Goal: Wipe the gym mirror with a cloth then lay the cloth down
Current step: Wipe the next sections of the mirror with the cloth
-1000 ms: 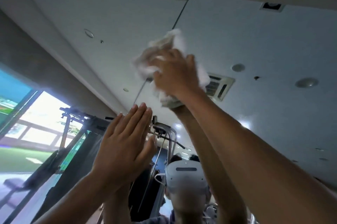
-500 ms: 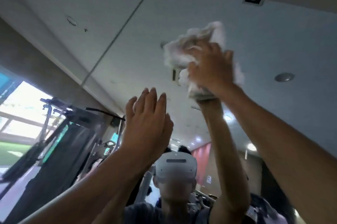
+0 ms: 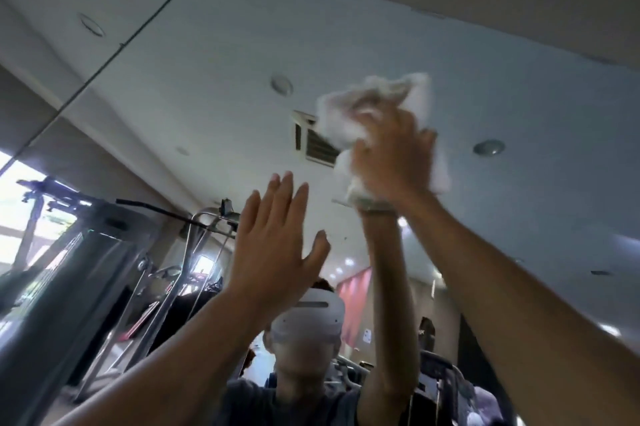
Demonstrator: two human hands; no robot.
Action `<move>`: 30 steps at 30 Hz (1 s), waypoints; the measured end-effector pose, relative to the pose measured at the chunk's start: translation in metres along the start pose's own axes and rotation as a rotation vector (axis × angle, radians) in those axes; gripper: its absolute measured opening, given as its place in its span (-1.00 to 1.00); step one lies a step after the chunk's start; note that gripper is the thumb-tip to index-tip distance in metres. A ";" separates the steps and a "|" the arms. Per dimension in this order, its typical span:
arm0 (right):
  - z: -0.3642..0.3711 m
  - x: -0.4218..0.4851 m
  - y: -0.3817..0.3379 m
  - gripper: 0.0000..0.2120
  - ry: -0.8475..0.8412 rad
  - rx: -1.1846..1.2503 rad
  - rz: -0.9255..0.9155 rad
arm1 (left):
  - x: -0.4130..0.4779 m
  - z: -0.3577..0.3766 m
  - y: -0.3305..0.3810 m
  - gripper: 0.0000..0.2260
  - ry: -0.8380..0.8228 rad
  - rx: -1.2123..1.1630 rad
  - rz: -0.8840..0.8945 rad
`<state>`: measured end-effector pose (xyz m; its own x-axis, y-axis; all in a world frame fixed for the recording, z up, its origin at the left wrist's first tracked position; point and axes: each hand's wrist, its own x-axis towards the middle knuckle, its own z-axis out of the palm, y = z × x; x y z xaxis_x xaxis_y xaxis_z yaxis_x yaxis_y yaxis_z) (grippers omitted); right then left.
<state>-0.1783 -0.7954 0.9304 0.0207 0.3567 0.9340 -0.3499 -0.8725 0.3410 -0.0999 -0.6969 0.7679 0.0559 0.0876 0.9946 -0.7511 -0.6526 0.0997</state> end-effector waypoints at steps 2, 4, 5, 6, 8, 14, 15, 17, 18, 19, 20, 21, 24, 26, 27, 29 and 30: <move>-0.005 -0.032 0.002 -0.55 -0.092 0.039 -0.316 | -0.009 0.003 -0.003 -0.36 0.013 0.083 0.037; -0.015 -0.055 0.031 -0.50 -0.167 0.090 -0.622 | -0.014 0.005 -0.005 -0.37 0.002 0.112 0.040; -0.020 -0.059 0.052 -0.50 -0.198 0.070 -0.746 | -0.014 0.006 -0.005 -0.36 0.000 0.112 0.037; -0.023 -0.055 0.078 -0.48 -0.205 0.034 -0.813 | -0.015 0.006 -0.004 -0.35 0.002 0.111 0.028; -0.031 -0.029 0.129 -0.44 -0.187 0.004 -0.666 | -0.016 0.006 -0.002 -0.34 0.009 0.108 0.013; -0.024 -0.002 0.104 -0.57 0.052 -0.067 0.345 | -0.015 0.008 -0.005 -0.33 0.035 0.077 0.029; -0.018 -0.010 0.082 -0.57 0.069 -0.075 0.283 | -0.015 0.007 -0.005 -0.33 0.035 0.067 0.033; -0.009 -0.034 0.048 -0.51 0.041 -0.083 0.031 | -0.015 0.007 -0.006 -0.33 0.042 0.055 0.036; -0.008 -0.050 0.039 -0.48 0.002 -0.069 -0.118 | -0.015 0.006 -0.006 -0.33 0.044 0.059 0.040; -0.011 -0.065 0.038 -0.47 -0.055 -0.032 -0.282 | -0.015 0.006 -0.007 -0.33 0.044 0.067 0.041; -0.018 -0.077 0.043 -0.47 -0.102 0.009 -0.452 | -0.015 0.006 -0.007 -0.33 0.044 0.076 0.043; -0.024 -0.085 0.058 -0.48 -0.162 0.038 -0.626 | -0.015 0.007 -0.006 -0.34 0.044 0.082 0.048; -0.041 -0.068 0.130 -0.45 -0.235 0.009 -0.781 | -0.018 0.007 -0.002 -0.37 0.053 0.101 0.059; -0.048 -0.044 0.166 -0.40 -0.229 -0.016 -0.363 | -0.018 0.007 -0.001 -0.39 0.064 0.136 0.079; -0.048 -0.037 0.174 -0.41 -0.136 -0.024 -0.124 | -0.018 0.007 -0.001 -0.40 0.060 0.154 0.097; -0.041 -0.035 0.160 -0.42 0.050 -0.113 0.287 | -0.019 0.007 -0.003 -0.41 0.055 0.183 0.143; -0.036 -0.038 0.143 -0.45 0.092 -0.140 0.396 | -0.019 0.007 -0.004 -0.42 0.052 0.196 0.173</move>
<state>-0.2627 -0.9219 0.9399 -0.2225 0.0369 0.9742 -0.4380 -0.8966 -0.0661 -0.0932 -0.7017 0.7486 -0.0998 -0.0030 0.9950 -0.6047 -0.7939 -0.0630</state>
